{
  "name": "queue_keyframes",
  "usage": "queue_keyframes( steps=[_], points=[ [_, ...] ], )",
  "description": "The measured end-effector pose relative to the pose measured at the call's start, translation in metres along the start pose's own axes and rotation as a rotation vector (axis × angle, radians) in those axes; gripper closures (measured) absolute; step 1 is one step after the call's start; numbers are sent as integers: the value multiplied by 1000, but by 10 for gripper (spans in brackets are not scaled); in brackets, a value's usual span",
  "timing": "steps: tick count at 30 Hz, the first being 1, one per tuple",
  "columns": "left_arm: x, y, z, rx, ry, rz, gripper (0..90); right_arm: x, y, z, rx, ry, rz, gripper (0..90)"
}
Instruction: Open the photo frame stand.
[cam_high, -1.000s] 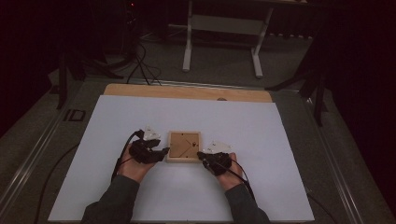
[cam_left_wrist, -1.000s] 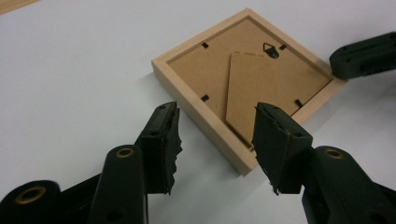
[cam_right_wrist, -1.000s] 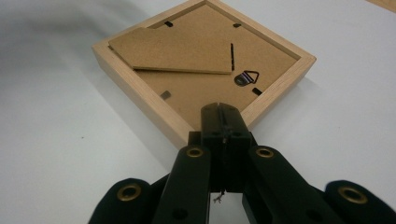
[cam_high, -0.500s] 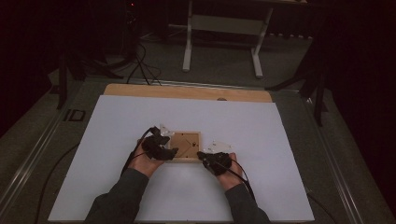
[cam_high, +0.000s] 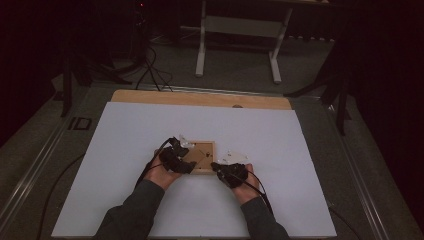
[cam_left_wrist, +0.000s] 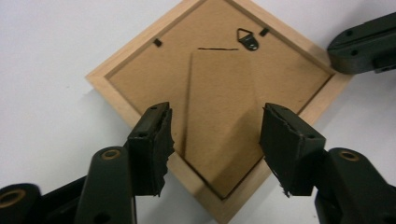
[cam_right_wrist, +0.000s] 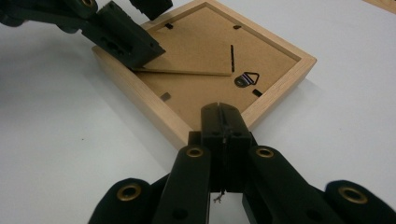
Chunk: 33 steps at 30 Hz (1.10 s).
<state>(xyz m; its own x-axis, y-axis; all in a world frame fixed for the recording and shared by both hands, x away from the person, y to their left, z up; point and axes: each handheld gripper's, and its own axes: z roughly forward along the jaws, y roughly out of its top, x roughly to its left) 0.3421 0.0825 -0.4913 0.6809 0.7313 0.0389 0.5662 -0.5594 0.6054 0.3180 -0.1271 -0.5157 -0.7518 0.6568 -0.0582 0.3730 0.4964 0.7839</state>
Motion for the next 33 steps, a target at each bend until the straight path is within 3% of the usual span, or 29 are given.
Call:
queue_keyframes(
  steps=[5,6,11,12,16,25,33],
  points=[
    [-1,1,2,7,1,2,460,0,0,0,1,0,-5,898],
    [-1,2,5,31,-3,-5,460,0,0,0,1,-1,-6,898],
    [0,3,7,43,-11,-25,470,0,0,0,0,-3,-9,898],
    [1,3,8,43,-29,-28,482,0,0,0,0,-3,-9,898],
    [2,4,7,46,-33,-4,506,1,0,0,1,-3,-6,898],
    [4,8,0,22,-44,-39,509,0,0,0,-2,-3,-13,898],
    [4,7,2,30,-52,-50,487,0,0,0,-2,-3,-12,898]
  ],
)
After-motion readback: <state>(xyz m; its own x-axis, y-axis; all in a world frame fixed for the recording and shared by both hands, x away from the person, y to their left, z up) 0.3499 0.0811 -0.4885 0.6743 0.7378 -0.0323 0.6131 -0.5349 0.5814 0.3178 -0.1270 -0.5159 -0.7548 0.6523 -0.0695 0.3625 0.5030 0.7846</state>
